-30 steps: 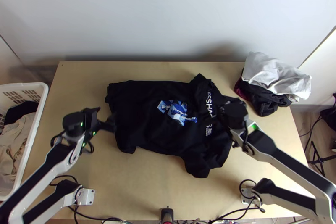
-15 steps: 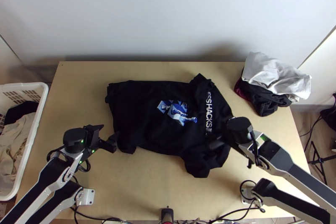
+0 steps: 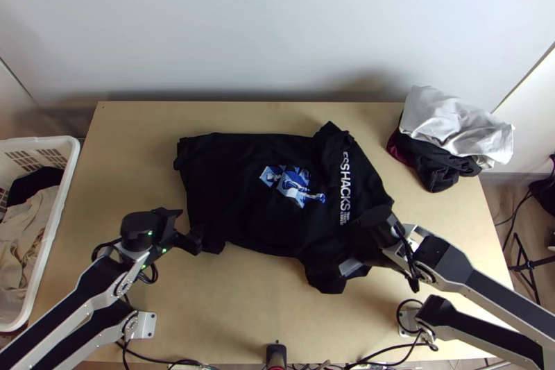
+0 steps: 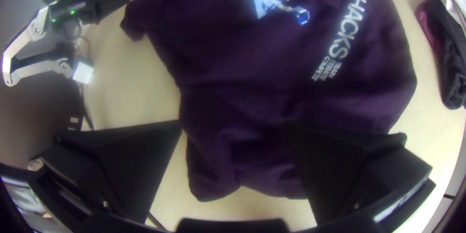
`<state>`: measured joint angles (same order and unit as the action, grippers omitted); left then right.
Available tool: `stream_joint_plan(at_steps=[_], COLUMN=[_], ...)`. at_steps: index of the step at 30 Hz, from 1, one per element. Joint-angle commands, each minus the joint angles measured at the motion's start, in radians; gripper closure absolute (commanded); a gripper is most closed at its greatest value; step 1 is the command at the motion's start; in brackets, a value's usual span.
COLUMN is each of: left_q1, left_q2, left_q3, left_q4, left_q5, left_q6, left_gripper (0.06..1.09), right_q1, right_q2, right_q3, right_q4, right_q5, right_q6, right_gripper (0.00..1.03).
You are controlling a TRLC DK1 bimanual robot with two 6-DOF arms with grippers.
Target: Fold the t-shirt
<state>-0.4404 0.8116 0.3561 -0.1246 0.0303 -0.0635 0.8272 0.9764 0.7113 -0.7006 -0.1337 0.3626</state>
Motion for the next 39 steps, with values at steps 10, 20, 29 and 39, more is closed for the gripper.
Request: stream_joint_plan(at_steps=[10,20,29,39], left_q1=[-0.066,-0.006,-0.014,-0.139], left_q2=[-0.002,-0.098,-0.052,0.092], left_q3=[0.104,0.109,0.104,0.099], left_q4=[-0.268,-0.441,-0.431,-0.376], left_q5=[-0.001,0.006,0.168,0.237], left_q6=[0.014,-0.098,-0.222,-0.311], left_gripper=[0.11,0.11,0.11,0.11], right_q1=[0.041,0.038,0.038,0.038], right_q2=[-0.016,0.001,0.024,0.051], right_q3=[-0.053,-0.069,-0.061,-0.018], right_q4=[-0.05,0.01,0.012,0.015], right_q5=[-0.109,-0.106,-0.092,-0.081], right_q6=[0.033,-0.001,-0.019,-0.021], right_gripper=[0.07,0.07,0.07,0.07])
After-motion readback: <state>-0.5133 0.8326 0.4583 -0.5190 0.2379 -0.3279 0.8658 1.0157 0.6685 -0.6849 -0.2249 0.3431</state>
